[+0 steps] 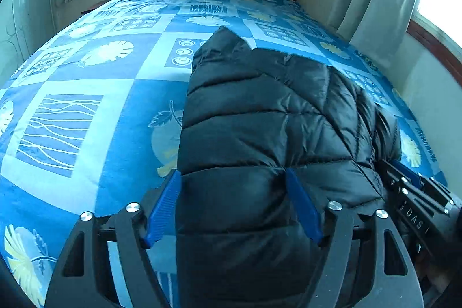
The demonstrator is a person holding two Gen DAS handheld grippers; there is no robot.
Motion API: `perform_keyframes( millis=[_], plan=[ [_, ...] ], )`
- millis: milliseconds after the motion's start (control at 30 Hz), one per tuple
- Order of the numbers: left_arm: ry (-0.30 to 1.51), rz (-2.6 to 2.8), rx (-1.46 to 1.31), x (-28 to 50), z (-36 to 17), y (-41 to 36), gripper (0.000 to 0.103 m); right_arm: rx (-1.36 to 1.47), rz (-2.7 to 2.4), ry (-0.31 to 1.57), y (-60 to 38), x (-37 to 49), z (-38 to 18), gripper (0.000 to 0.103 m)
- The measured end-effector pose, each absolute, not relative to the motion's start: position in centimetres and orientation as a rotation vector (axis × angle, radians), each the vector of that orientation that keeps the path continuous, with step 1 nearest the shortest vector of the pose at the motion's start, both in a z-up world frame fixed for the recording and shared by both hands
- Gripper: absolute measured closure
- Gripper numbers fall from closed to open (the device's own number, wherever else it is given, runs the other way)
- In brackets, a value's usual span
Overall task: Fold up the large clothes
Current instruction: 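Grasp the jacket bundle with the left tool while the right tool grasps it too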
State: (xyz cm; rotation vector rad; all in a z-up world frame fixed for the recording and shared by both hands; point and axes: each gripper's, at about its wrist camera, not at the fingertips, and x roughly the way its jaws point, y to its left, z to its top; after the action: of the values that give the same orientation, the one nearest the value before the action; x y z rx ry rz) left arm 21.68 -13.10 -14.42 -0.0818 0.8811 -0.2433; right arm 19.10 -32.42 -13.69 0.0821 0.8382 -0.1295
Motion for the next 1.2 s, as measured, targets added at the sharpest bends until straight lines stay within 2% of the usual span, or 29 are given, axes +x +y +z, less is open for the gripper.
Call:
perform_keyframes(
  millis=[333,733,1000,1100,1167,1200],
  plan=[
    [0.899,-0.191,-0.057,23.1,-16.9,-14.7,0.019,0.107,-0.138,0.840,-32.8,20.4,-16.7,0.076],
    [0.896,-0.171,-0.064,24.0,-18.5,-15.1,0.015,0.098,-0.164,0.817,-32.4,20.7,-17.9,0.076],
    [0.913,-0.204,-0.114,24.0,-17.5,-14.0,0.015,0.105,-0.145,0.813,-32.3,20.0,-16.5,0.075],
    [0.941,-0.252,-0.185,23.9,-17.0,-12.6,0.016,0.139,-0.111,0.802,-32.7,19.4,-15.6,0.072],
    [0.977,-0.283,-0.289,23.9,-16.7,-10.8,0.016,0.177,-0.081,0.794,-33.1,18.9,-14.9,0.064],
    [0.993,-0.286,-0.354,23.8,-16.7,-9.7,0.016,0.210,-0.064,0.785,-33.3,18.5,-14.4,0.057]
  ],
)
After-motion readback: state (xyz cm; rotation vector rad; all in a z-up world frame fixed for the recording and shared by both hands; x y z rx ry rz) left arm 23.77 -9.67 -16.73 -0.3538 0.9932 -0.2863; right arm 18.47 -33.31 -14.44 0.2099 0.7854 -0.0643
